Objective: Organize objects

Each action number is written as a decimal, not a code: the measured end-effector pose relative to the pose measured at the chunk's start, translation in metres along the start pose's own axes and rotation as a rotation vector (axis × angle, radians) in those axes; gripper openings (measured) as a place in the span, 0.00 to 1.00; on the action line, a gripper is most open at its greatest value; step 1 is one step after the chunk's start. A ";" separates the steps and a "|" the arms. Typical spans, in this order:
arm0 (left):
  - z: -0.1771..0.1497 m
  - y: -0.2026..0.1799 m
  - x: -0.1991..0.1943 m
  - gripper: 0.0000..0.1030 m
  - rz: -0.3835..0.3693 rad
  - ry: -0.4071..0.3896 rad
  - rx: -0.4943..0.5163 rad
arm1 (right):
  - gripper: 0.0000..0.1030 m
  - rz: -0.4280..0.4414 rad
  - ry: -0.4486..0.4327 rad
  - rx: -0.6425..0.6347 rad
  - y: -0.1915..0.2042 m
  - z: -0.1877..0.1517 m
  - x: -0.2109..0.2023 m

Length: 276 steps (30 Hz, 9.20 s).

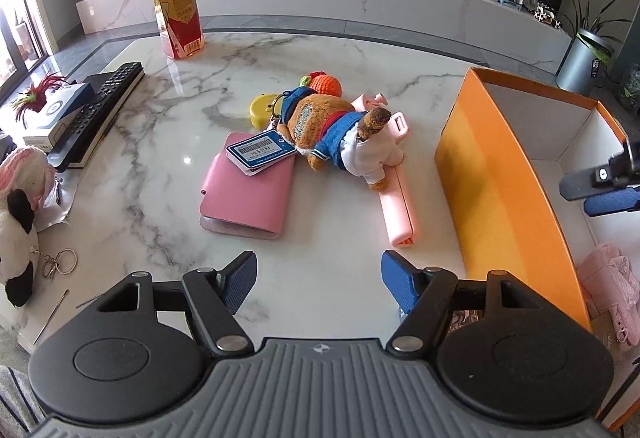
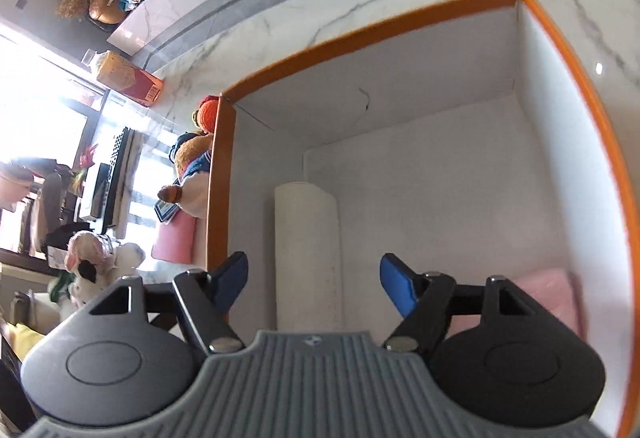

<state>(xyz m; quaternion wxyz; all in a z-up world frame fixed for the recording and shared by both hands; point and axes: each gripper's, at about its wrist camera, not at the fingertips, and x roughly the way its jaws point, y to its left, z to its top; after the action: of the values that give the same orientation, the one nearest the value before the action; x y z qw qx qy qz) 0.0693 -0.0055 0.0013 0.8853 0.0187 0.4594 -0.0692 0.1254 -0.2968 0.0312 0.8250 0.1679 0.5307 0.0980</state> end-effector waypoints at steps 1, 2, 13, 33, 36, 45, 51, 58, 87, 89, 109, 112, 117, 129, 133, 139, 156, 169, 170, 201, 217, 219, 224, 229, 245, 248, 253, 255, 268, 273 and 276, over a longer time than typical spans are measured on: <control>0.000 0.000 0.000 0.79 0.003 -0.002 0.001 | 0.49 -0.059 -0.008 -0.076 0.006 -0.004 -0.003; 0.001 -0.001 -0.002 0.79 0.008 -0.006 0.003 | 0.37 -0.109 0.016 -0.138 0.013 -0.006 0.000; 0.004 0.019 -0.013 0.79 0.063 -0.055 0.002 | 0.08 -0.168 0.054 -0.279 0.045 -0.031 0.040; -0.008 0.066 -0.037 0.79 0.230 -0.069 -0.003 | 0.83 -0.059 -0.254 -0.175 0.150 -0.090 -0.026; -0.011 0.090 -0.040 0.80 0.222 -0.040 -0.051 | 0.85 -0.065 -0.238 -0.212 0.169 -0.086 -0.010; -0.017 0.103 -0.026 0.80 0.148 0.007 -0.095 | 0.92 -0.199 -0.141 -0.618 0.221 -0.024 0.051; -0.020 0.120 -0.016 0.79 0.084 0.053 -0.179 | 0.92 -0.279 -0.063 -0.689 0.227 0.017 0.108; -0.018 0.131 -0.013 0.79 0.026 0.046 -0.236 | 0.87 -0.328 0.062 -0.722 0.228 0.033 0.158; 0.036 0.076 0.047 0.79 -0.260 0.140 0.062 | 0.61 -0.241 -0.225 -0.488 0.181 0.030 0.051; 0.038 0.069 0.057 0.79 -0.241 0.142 0.092 | 0.61 -0.188 -0.269 -0.436 0.164 0.016 0.018; 0.062 0.047 0.113 0.90 0.050 0.107 0.139 | 0.62 0.129 -0.412 -0.165 0.082 -0.079 -0.038; 0.058 0.041 0.116 0.90 0.086 0.087 0.164 | 0.62 0.174 -0.390 -0.171 0.084 -0.083 -0.031; 0.055 0.043 0.116 0.89 0.096 0.064 0.145 | 0.63 0.197 -0.374 -0.142 0.077 -0.084 -0.026; 0.045 0.031 0.108 0.86 0.148 0.050 0.176 | 0.62 0.211 -0.355 -0.156 0.077 -0.082 -0.019; 0.039 0.037 0.095 0.85 0.128 0.023 0.125 | 0.61 0.122 -0.359 -0.214 0.090 -0.087 -0.012; 0.029 0.042 0.061 0.85 0.073 -0.023 0.089 | 0.57 0.113 -0.374 -0.191 0.088 -0.087 -0.013; 0.000 0.035 -0.042 0.84 -0.009 -0.095 0.004 | 0.56 0.070 -0.415 -0.227 0.111 -0.098 -0.030; -0.001 0.029 -0.064 0.85 -0.061 -0.157 0.039 | 0.56 -0.017 -0.585 -0.123 0.064 -0.091 -0.093; -0.001 0.030 -0.063 0.85 -0.063 -0.156 0.036 | 0.56 -0.026 -0.586 -0.114 0.058 -0.090 -0.097; -0.003 0.041 -0.055 0.85 -0.081 -0.128 -0.012 | 0.55 -0.197 -0.003 -0.303 0.037 -0.022 0.023; -0.003 0.036 -0.056 0.85 -0.064 -0.135 0.014 | 0.94 -0.105 -0.222 0.039 0.013 -0.034 0.003; -0.004 0.034 -0.055 0.85 -0.068 -0.128 0.026 | 0.99 -0.071 -0.245 -0.008 0.021 -0.038 -0.013; -0.006 0.029 -0.056 0.85 -0.077 -0.120 0.037 | 0.92 -0.297 -0.264 -0.280 0.043 -0.037 -0.019; -0.006 0.029 -0.059 0.86 -0.079 -0.130 0.039 | 0.07 -0.321 -0.125 -0.301 0.015 -0.021 0.008; 0.007 -0.024 -0.068 0.85 -0.261 -0.128 0.047 | 0.13 -0.310 -0.073 -0.242 0.001 -0.038 0.035; 0.011 -0.051 -0.067 0.85 -0.288 -0.131 0.066 | 0.15 -0.329 -0.087 -0.317 0.009 -0.042 0.019; 0.017 -0.093 -0.054 0.85 -0.328 -0.106 0.091 | 0.16 -0.342 -0.247 -0.256 0.007 -0.055 -0.023; 0.017 -0.107 -0.044 0.85 -0.334 -0.084 0.089 | 0.17 -0.364 -0.251 -0.249 0.001 -0.059 -0.031; 0.019 -0.163 0.010 0.83 -0.325 -0.048 -0.025 | 0.20 -0.397 -0.274 -0.214 -0.042 -0.075 -0.052; 0.023 -0.180 0.022 0.82 -0.291 -0.046 -0.035 | 0.19 -0.385 -0.266 -0.216 -0.044 -0.075 -0.052; 0.023 -0.184 0.032 0.83 -0.339 -0.009 -0.083 | 0.19 -0.385 -0.253 -0.215 -0.044 -0.075 -0.049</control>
<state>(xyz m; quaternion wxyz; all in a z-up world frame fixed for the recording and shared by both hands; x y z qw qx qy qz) 0.0804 -0.1931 -0.0066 0.8630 -0.0960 0.4546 -0.1983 0.0359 -0.3414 0.0272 0.9014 -0.0139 0.4318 -0.0270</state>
